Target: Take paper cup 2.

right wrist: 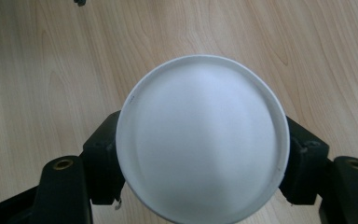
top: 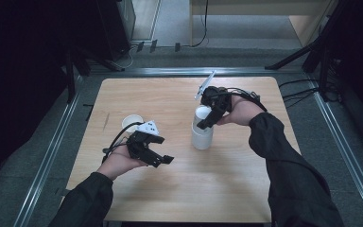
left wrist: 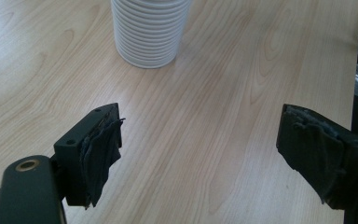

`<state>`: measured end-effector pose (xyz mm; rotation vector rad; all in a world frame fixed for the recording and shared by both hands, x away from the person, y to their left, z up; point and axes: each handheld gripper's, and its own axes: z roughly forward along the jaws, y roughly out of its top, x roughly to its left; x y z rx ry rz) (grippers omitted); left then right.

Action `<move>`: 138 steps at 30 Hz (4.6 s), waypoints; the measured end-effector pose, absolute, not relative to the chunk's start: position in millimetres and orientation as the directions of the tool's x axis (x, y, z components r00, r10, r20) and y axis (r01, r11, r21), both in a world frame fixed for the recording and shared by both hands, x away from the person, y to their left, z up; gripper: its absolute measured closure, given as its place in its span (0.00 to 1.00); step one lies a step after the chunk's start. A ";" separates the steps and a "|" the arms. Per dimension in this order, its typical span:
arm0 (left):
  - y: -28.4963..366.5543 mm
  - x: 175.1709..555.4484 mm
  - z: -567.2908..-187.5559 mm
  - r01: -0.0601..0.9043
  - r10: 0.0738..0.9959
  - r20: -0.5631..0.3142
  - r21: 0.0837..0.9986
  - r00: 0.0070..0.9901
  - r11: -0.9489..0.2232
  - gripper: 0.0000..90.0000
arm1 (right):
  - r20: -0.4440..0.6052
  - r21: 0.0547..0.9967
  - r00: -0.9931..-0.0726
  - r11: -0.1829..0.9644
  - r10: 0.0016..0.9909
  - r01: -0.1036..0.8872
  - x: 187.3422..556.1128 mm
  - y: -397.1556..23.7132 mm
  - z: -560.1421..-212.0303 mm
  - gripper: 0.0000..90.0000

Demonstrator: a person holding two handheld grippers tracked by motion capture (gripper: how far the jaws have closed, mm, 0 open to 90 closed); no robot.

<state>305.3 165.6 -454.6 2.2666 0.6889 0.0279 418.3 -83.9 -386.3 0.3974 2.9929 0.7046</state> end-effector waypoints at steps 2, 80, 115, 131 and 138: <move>165.4 305.1 -454.7 0.466 0.485 -0.179 0.673 0.856 -0.574 0.16 | 0.016 0.442 -0.966 0.865 0.257 0.238 418.2 -84.0 -385.9 0.34; 171.1 305.7 -451.2 0.464 0.468 -0.213 0.712 0.858 -0.527 0.16 | 0.049 0.585 -0.989 0.799 0.138 0.140 340.1 -126.9 -306.8 0.36; 145.0 295.7 -446.8 0.355 0.280 -0.235 0.765 0.931 -0.538 0.17 | 0.238 0.835 -0.965 0.485 0.108 0.260 314.6 -131.2 -442.3 0.37; 129.9 297.5 -453.0 0.328 0.213 -0.250 0.755 0.944 -0.568 0.17 | 0.284 0.824 -0.956 0.489 0.078 0.284 314.2 -117.1 -454.7 0.37; 126.2 297.0 -455.2 0.323 0.197 -0.255 0.749 0.947 -0.578 0.17 | 0.297 0.824 -0.952 0.486 0.069 0.292 312.7 -114.0 -453.0 0.36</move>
